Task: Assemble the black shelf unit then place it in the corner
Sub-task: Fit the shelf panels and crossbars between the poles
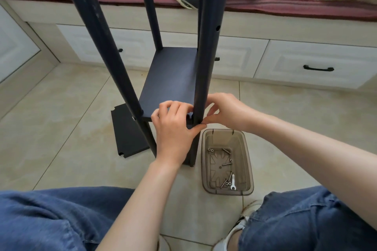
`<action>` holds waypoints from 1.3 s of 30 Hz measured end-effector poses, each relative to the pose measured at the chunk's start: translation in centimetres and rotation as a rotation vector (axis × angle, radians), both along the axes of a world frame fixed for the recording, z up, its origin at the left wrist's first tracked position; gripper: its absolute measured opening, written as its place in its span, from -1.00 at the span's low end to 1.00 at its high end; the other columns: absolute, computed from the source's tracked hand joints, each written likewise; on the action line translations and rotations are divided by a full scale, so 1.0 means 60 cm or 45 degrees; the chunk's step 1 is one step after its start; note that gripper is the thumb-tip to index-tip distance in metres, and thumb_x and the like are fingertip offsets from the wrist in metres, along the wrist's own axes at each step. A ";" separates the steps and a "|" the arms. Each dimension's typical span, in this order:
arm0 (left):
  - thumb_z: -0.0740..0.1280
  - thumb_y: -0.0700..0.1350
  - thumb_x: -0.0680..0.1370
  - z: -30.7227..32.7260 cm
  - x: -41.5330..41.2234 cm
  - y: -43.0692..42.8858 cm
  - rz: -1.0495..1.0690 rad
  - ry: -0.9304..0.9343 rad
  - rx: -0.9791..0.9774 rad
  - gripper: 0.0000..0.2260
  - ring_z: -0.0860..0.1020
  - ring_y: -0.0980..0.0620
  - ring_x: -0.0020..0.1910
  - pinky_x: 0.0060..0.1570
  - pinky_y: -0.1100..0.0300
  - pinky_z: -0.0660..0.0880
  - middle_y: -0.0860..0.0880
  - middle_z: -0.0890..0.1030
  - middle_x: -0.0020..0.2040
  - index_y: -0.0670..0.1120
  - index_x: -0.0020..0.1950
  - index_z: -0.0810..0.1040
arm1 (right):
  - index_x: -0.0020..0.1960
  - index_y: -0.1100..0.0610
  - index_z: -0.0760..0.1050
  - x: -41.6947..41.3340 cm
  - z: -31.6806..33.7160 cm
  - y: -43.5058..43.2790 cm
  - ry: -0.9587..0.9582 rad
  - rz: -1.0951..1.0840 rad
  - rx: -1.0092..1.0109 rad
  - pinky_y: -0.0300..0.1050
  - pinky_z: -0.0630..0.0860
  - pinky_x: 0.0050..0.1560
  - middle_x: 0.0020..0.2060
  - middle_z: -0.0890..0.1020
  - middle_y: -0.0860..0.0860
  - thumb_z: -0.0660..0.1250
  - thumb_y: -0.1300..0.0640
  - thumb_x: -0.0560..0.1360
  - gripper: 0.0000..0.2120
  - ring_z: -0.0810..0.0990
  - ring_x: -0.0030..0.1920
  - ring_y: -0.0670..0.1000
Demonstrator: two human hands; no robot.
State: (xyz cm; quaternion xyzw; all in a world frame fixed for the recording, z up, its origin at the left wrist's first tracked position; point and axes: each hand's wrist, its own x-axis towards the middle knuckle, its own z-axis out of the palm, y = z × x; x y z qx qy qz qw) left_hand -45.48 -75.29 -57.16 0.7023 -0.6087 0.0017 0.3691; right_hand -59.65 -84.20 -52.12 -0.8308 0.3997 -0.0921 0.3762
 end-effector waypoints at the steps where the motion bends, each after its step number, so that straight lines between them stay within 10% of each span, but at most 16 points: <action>1: 0.60 0.07 0.37 0.000 0.002 -0.001 -0.003 0.000 0.001 -0.66 0.41 -0.04 0.19 0.17 0.14 0.14 0.05 0.60 -0.01 -0.05 0.01 0.62 | -0.04 -0.18 0.56 -0.004 -0.004 -0.005 -0.063 -0.049 0.097 -0.32 0.56 -0.17 -0.03 0.65 -0.06 0.45 0.25 0.49 -0.70 0.66 -0.09 -0.08; 5: 0.60 0.04 0.38 0.000 0.002 0.001 0.000 0.005 0.028 -0.67 0.41 -0.02 0.19 0.19 0.18 0.11 0.05 0.59 0.01 -0.05 0.03 0.60 | 0.12 0.14 0.55 -0.020 -0.022 -0.033 -0.424 -0.457 0.731 -0.09 0.67 -0.12 -0.13 0.74 0.08 0.31 0.24 0.60 -0.88 0.73 -0.08 0.02; 8: 0.59 0.03 0.40 0.003 0.001 0.000 -0.035 -0.013 0.033 -0.67 0.44 -0.03 0.19 0.24 0.13 0.17 0.03 0.59 0.03 -0.06 0.05 0.59 | 0.23 0.20 0.50 0.000 -0.041 -0.038 -0.432 -0.576 0.894 0.01 0.67 0.01 -0.06 0.73 0.11 0.33 -0.02 0.60 -0.67 0.73 -0.03 0.07; 20: 0.54 0.00 0.48 0.012 0.026 -0.012 -0.190 -0.038 0.206 -0.54 0.35 -0.08 0.49 0.55 -0.16 0.02 0.06 0.54 0.34 0.00 0.35 0.52 | 0.35 0.21 0.33 0.041 -0.054 -0.035 -0.524 -0.339 1.059 0.13 0.64 0.05 0.10 0.67 0.21 0.31 -0.03 0.60 -0.56 0.69 0.06 0.25; 32: 0.44 0.12 0.54 -0.006 0.030 0.002 -0.169 -0.239 0.252 -0.41 0.29 -0.16 0.56 0.52 0.00 0.10 -0.07 0.49 0.47 -0.08 0.50 0.43 | 0.46 0.25 0.29 0.035 -0.054 -0.019 -0.614 -0.395 1.076 0.16 0.61 0.15 -0.12 0.71 0.14 0.29 0.05 0.63 -0.51 0.72 -0.21 0.04; 39: 0.34 0.15 0.60 -0.009 0.033 0.003 -0.210 -0.340 0.223 -0.52 0.31 -0.19 0.55 0.54 -0.13 0.20 -0.03 0.50 0.46 -0.04 0.45 0.51 | 0.47 0.27 0.32 0.004 -0.062 -0.020 -0.648 -0.370 1.151 0.13 0.55 0.25 0.14 0.66 0.22 0.24 0.16 0.66 -0.58 0.68 0.13 0.14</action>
